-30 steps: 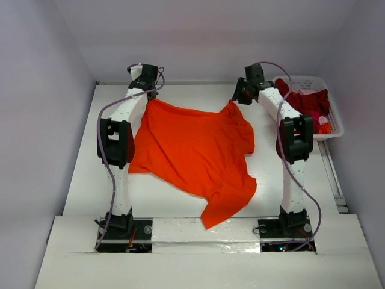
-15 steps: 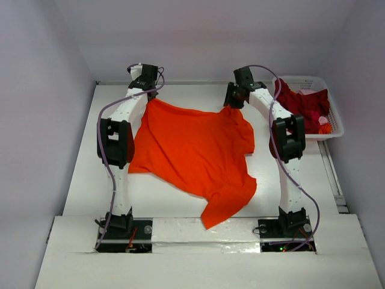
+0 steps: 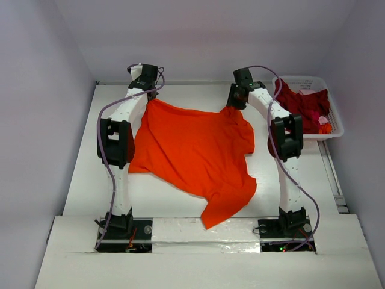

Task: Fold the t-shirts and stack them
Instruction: Flatten the tshirt out

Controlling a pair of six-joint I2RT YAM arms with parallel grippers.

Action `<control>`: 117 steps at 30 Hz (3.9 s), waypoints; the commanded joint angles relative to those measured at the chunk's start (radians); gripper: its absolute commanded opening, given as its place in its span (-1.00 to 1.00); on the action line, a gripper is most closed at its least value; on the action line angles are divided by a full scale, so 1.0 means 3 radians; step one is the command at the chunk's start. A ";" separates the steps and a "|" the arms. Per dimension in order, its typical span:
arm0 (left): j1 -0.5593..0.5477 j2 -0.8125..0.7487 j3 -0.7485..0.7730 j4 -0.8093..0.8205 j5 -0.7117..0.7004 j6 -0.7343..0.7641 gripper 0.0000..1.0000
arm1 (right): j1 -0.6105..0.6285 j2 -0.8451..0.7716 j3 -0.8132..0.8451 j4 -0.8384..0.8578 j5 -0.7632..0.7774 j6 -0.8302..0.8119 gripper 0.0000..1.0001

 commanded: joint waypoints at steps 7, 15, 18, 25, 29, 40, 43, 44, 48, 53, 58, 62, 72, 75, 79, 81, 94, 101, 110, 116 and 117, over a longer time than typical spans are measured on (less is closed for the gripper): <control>-0.0002 -0.0152 0.0052 0.0034 -0.0011 0.0003 -1.00 | 0.0023 0.0134 0.0296 -0.0186 0.0135 -0.0007 -0.16; -0.0002 -0.0157 0.0032 0.0044 -0.0011 0.0008 -1.00 | 0.0023 0.0206 0.0378 -0.0222 0.0146 -0.0017 -0.40; -0.0002 -0.0152 0.0032 0.0044 -0.0011 0.0013 -1.00 | 0.0023 0.0221 0.0378 -0.0212 0.0146 -0.0012 -0.54; -0.0002 -0.0152 0.0042 0.0044 -0.0006 0.0008 -1.00 | 0.0023 0.0257 0.0413 -0.0222 0.0084 -0.0012 -0.49; -0.0002 -0.0152 0.0047 0.0044 0.0000 0.0013 -1.00 | 0.0023 0.0277 0.0444 -0.0243 0.0054 -0.0017 -0.38; -0.0002 -0.0131 0.0052 0.0049 0.0010 0.0013 -1.00 | 0.0023 0.0374 0.0628 -0.0360 0.0038 -0.0022 -0.38; -0.0002 -0.0131 0.0057 0.0044 -0.0005 0.0019 -1.00 | 0.0023 0.0379 0.0633 -0.0370 0.0059 -0.0012 -0.85; -0.0002 -0.0131 0.0052 0.0039 -0.0011 0.0019 -1.00 | 0.0023 0.0369 0.0628 -0.0370 0.0099 0.0013 -1.00; -0.0002 -0.0121 0.0062 0.0034 -0.0056 0.0024 -1.00 | 0.0023 0.0323 0.0572 -0.0345 0.0161 0.0019 -1.00; 0.0029 -0.0065 0.0113 -0.0038 -0.0093 -0.0032 -1.00 | 0.0023 0.0150 0.0414 -0.0243 0.0283 0.0034 -1.00; 0.0060 -0.0070 0.0119 -0.0038 -0.0087 -0.0048 -1.00 | -0.0043 -0.0126 0.0230 -0.0136 0.0371 0.0116 -1.00; 0.0090 -0.0060 0.0113 -0.0043 -0.0062 -0.0053 -1.00 | -0.0160 -0.0300 0.0127 -0.0094 0.0442 0.0177 -1.00; 0.0090 -0.0050 0.0093 -0.0028 -0.0036 -0.0058 -1.00 | -0.0263 -0.0587 -0.0113 0.0039 0.0534 0.0249 -1.00; 0.0090 -0.0024 0.0093 -0.0012 -0.0021 -0.0053 -1.00 | -0.0263 -0.0557 -0.0047 0.0024 0.0407 0.0228 -1.00; 0.0121 0.0068 0.0118 0.0013 -0.0021 -0.0053 -0.81 | -0.0263 -0.0485 -0.0057 0.0033 0.0223 0.0244 -1.00; 0.0121 0.0114 0.0129 0.0034 -0.0026 -0.0043 -0.53 | -0.0263 -0.0520 -0.0164 0.0079 0.0217 0.0239 -1.00; 0.0285 0.0354 0.0093 0.0484 0.0326 -0.0053 0.50 | -0.0263 -0.0561 -0.0256 0.0156 0.0161 0.0198 -1.00; 0.0473 0.0564 0.0328 0.0448 0.0572 -0.0109 0.22 | -0.0263 -0.0572 -0.0297 0.0182 0.0156 0.0187 -1.00; 0.0505 0.0707 0.0379 0.0494 0.0777 -0.0089 0.04 | -0.0263 -0.0556 -0.0246 0.0167 0.0125 0.0192 -1.00; 0.0535 0.0707 0.0298 0.0683 0.0991 -0.0063 0.04 | -0.0263 -0.0577 -0.0297 0.0202 0.0136 0.0182 -1.00; 0.0535 0.0712 0.0303 0.0698 0.1017 -0.0058 0.04 | -0.0263 -0.0572 -0.0297 0.0202 0.0125 0.0182 -1.00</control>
